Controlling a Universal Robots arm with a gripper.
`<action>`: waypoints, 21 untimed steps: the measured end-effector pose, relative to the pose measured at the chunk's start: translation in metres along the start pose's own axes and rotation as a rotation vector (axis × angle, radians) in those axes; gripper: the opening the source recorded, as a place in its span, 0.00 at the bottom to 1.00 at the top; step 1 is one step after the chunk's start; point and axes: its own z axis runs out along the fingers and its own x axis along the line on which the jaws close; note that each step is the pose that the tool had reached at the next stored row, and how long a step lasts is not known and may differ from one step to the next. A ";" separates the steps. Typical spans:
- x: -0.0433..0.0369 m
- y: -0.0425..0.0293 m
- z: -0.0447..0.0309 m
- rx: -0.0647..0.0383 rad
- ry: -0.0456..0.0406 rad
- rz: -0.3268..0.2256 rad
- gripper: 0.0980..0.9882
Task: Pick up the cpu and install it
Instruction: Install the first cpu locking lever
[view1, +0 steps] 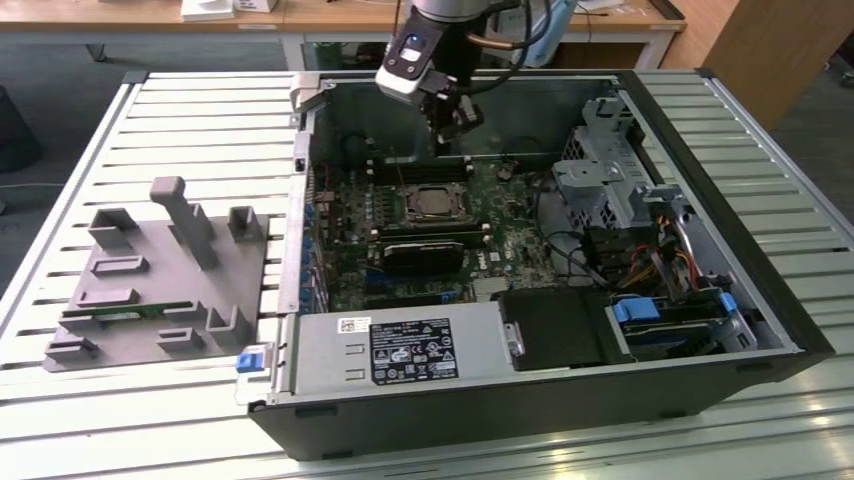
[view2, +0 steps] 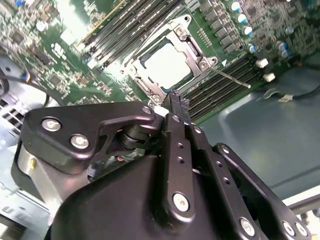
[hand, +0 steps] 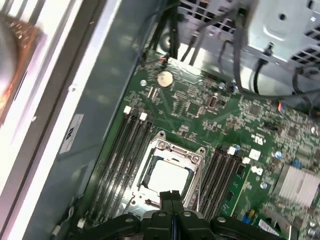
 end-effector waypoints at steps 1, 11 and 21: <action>0.0000 0.0000 0.0001 0.000 0.0004 -0.018 0.01; 0.0000 0.0000 0.0008 -0.002 0.0022 -0.138 0.01; 0.0001 0.0000 0.0012 -0.004 0.0056 -0.313 0.01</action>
